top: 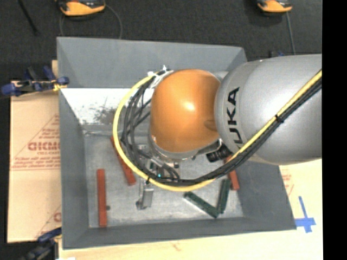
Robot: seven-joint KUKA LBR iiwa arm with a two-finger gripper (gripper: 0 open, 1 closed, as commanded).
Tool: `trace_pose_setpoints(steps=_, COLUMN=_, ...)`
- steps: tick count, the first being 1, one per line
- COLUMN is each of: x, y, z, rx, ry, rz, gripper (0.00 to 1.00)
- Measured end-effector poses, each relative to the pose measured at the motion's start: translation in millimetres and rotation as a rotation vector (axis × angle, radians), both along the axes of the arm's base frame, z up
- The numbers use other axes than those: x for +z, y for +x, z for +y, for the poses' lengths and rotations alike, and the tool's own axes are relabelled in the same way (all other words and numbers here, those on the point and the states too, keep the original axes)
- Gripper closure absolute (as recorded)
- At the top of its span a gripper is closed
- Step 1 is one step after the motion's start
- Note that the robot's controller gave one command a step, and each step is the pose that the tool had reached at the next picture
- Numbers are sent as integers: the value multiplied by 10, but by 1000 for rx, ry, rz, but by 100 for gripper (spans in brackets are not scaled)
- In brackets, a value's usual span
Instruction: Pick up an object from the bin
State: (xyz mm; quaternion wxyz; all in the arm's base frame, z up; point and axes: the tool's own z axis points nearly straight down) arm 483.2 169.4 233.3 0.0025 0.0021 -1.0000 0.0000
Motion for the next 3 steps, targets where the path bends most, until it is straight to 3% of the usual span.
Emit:
trace_pose_setpoints(steps=1, x=-475, y=647, z=-227, rx=-197, ry=0, rz=-8, gripper=0)
trace_pose_setpoints(steps=2, x=-1668, y=777, z=-963, rx=-332, ry=-4, rz=-2, gripper=0)
trace_pose_setpoints(steps=3, x=-1619, y=800, z=-937, rx=-332, ry=1, rz=-10, gripper=100)
